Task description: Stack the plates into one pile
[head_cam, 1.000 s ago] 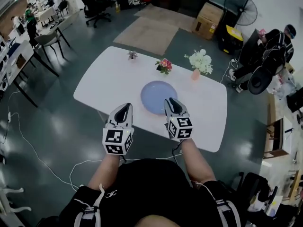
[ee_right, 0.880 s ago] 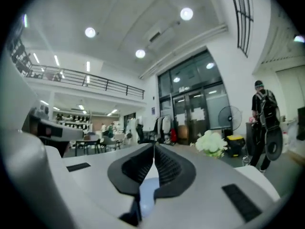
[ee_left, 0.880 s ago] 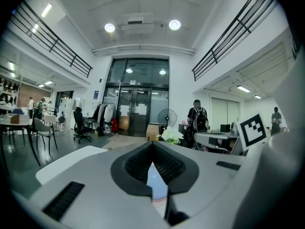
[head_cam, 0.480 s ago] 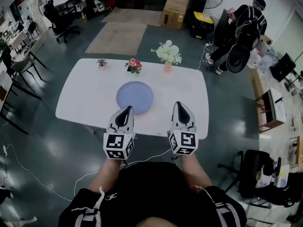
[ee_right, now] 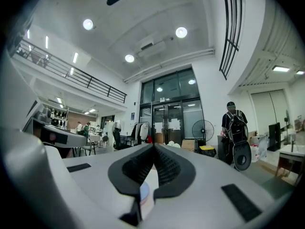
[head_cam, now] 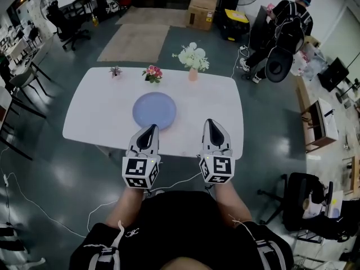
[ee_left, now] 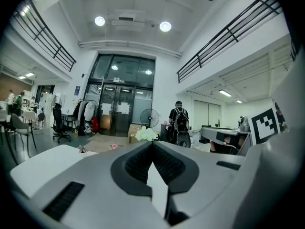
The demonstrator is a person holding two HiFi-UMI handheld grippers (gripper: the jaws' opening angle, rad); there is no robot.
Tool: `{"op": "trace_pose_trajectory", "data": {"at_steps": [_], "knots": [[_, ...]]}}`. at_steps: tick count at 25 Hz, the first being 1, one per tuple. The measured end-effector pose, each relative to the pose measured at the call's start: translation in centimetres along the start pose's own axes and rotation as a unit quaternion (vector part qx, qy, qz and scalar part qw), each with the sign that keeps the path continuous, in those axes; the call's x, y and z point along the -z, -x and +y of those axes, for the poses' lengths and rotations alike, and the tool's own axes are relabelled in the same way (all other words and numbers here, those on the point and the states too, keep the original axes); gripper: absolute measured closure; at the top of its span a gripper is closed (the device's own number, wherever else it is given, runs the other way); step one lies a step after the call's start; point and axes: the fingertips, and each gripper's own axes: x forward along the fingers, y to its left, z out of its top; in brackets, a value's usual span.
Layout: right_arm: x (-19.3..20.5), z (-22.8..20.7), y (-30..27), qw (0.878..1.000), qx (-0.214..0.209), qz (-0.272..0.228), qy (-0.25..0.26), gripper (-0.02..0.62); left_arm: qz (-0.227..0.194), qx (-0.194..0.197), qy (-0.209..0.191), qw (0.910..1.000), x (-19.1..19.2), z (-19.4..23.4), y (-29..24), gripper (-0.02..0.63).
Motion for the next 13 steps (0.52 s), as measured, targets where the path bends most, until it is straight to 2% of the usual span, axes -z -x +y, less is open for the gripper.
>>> {"op": "trace_pose_trajectory", "data": {"at_steps": [13], "knots": [[-0.1,-0.8,1.0,1.0,-0.017,-0.001,-0.005,0.581,-0.004,-0.013,-0.005,0.9999,-0.2,-1.5,0.2,0.594]]}}
